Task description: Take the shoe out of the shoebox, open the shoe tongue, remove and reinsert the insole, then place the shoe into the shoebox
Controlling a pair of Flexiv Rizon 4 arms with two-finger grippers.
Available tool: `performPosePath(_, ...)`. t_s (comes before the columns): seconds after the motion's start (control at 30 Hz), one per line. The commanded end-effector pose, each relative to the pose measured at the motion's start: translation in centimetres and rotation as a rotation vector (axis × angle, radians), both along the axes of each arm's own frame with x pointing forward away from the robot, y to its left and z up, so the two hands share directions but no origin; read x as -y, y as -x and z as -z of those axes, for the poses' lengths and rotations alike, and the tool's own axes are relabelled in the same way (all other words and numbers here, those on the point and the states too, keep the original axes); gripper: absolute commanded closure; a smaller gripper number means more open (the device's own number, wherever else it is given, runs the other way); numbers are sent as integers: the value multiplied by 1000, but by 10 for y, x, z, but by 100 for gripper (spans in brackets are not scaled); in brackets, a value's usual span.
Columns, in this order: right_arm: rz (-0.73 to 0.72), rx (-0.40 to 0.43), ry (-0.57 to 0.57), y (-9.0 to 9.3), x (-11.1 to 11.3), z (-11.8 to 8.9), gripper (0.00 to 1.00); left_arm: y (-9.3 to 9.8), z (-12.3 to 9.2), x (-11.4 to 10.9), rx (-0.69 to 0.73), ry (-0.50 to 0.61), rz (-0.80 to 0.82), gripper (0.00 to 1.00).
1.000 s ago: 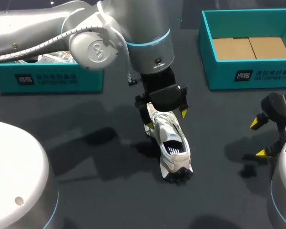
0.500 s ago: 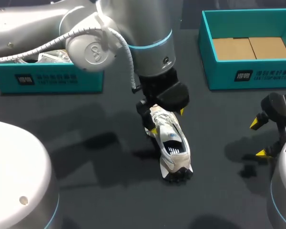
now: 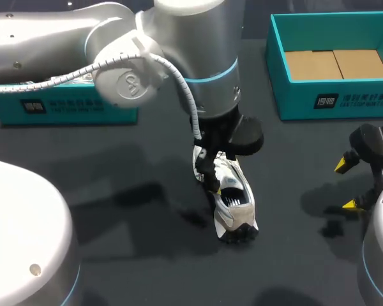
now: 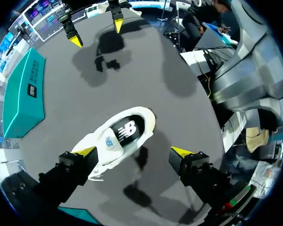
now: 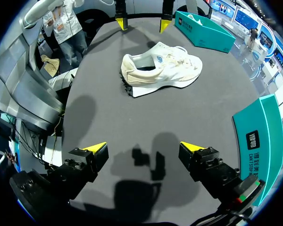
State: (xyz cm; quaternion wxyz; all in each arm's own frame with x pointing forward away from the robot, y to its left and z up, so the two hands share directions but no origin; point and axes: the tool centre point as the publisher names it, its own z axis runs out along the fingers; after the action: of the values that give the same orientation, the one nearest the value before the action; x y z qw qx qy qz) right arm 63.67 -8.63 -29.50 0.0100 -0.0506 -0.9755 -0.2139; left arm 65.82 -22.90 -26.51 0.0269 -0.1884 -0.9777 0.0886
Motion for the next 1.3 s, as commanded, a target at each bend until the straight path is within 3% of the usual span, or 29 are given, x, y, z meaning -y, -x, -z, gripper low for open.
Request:
performPosePath(0.03, 3, 2, 4, 2, -1, 0, 0, 10, -8, 7, 9, -25, -213, 0)
performPosePath(0.4, 3, 2, 4, 2, -1, 0, 0, 10, -8, 7, 9, -25, -213, 0)
performPosePath(0.57, 3, 2, 4, 2, -1, 0, 0, 29, 7, 14, 1, -87, -401, 0)
performPosePath(0.73, 3, 2, 4, 2, -1, 0, 0, 43, 17, 19, 26, -95, -490, 0)
performPosePath(1.3, 3, 2, 4, 2, -1, 0, 0, 58, 64, 37, 17, -113, -563, 0)
